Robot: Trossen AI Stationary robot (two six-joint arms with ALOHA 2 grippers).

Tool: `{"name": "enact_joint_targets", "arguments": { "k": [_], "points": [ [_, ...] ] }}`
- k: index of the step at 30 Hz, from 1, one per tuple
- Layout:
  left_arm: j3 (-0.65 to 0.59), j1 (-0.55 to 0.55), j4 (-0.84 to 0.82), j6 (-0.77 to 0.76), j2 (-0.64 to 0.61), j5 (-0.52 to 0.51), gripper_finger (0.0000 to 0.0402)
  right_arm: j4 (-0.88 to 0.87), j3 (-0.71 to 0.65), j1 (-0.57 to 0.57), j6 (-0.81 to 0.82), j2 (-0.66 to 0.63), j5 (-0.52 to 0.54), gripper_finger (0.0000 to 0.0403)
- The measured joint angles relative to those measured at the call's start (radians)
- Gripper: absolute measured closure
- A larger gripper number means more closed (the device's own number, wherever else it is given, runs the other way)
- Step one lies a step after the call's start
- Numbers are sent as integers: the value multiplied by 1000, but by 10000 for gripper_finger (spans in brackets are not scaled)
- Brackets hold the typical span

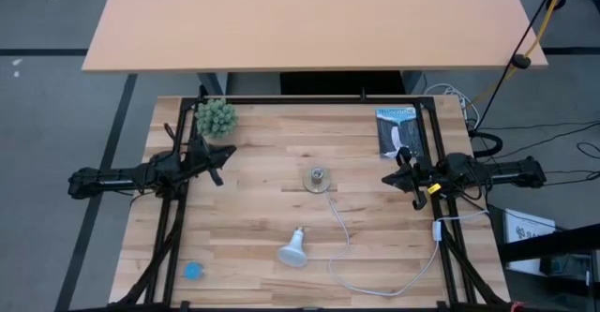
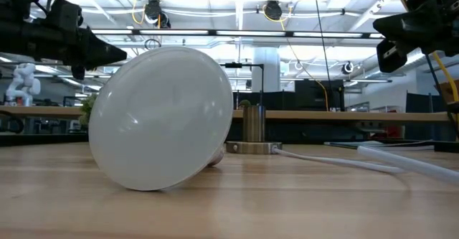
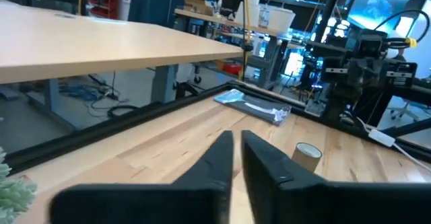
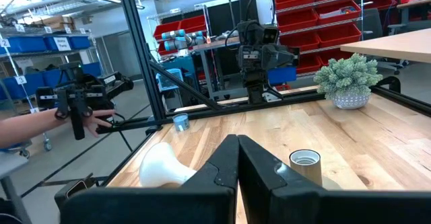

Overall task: Screw lightbulb
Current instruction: Insert the lightbulb into the lamp

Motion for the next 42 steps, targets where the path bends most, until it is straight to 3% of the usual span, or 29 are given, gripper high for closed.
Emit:
{"name": "enact_joint_targets", "arguments": {
  "k": [10, 15, 20, 28, 37, 42],
  "points": [
    [0, 0, 0, 1, 0, -3, 214, 0, 0, 0, 0, 0, 0, 403],
    [0, 0, 0, 1, 0, -3, 177, 0, 0, 0, 0, 0, 0, 403],
    [0, 0, 23, -154, 0, -7, 173, 0, 0, 0, 0, 0, 0, 403],
    [61, -14, -11, -176, 58, 105, 174, 0, 0, 0, 0, 0, 0, 403],
    [272, -88, -115, -149, 412, 113, 198, 0, 0, 0, 0, 0, 0, 403],
    [469, -132, -325, -154, 648, 113, 200, 0, 0, 0, 0, 0, 0, 403]
  ]
}}
